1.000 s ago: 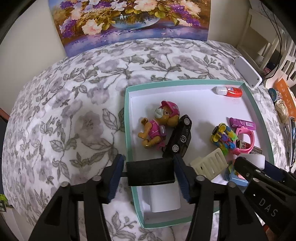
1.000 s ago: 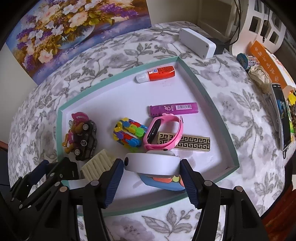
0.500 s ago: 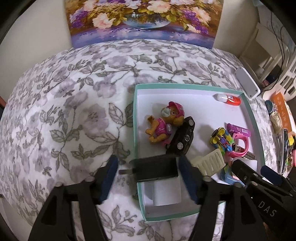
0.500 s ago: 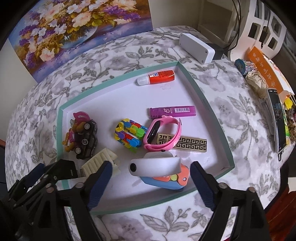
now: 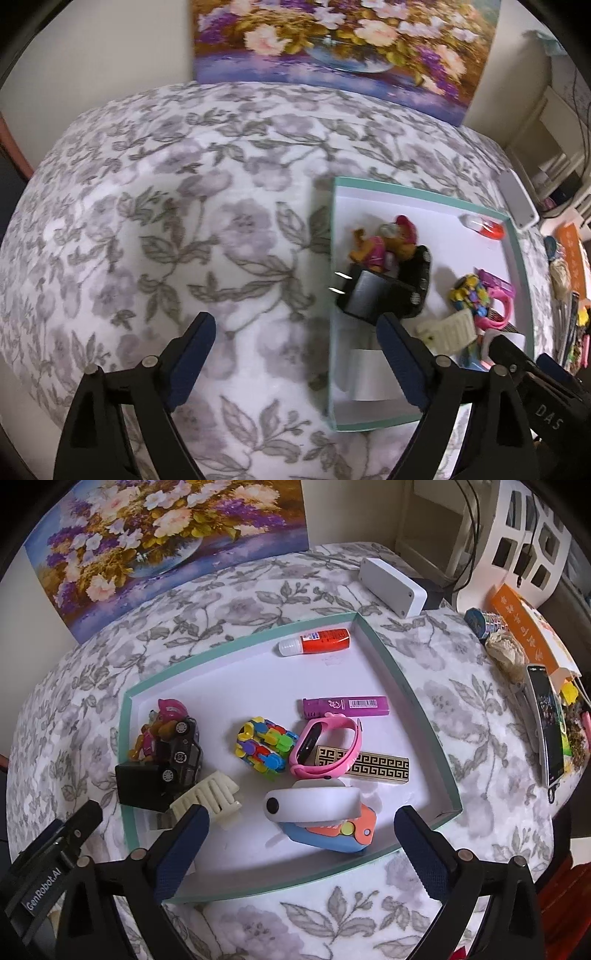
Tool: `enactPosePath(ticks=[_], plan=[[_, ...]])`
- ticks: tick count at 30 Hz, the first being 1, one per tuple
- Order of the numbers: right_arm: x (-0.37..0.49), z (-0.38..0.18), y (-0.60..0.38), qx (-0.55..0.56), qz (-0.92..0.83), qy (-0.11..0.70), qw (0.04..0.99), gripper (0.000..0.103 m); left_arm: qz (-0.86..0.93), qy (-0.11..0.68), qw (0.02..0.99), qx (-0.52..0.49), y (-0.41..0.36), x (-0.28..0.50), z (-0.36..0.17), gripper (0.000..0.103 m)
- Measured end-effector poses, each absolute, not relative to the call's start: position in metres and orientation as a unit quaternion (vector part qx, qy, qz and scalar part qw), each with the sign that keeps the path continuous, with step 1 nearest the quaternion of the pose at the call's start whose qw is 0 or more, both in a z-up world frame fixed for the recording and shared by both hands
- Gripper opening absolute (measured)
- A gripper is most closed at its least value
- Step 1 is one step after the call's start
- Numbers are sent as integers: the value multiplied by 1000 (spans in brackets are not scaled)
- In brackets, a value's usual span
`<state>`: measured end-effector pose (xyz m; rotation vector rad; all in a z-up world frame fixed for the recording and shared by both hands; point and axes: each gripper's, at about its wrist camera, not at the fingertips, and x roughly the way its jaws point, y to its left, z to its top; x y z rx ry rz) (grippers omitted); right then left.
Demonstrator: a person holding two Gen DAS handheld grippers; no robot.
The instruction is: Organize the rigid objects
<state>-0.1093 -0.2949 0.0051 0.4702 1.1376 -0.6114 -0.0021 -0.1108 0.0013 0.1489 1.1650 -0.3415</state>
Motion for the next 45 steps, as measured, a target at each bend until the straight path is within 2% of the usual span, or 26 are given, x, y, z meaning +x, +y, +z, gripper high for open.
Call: enactPosePath(ticks=[25, 45], plan=[[-125, 11, -253, 182, -266, 504, 801, 103, -161, 492, 851, 90, -63, -31, 21, 89], [-120, 16, -245, 180, -247, 499, 811, 103, -151, 492, 850, 108, -60, -32, 19, 90]])
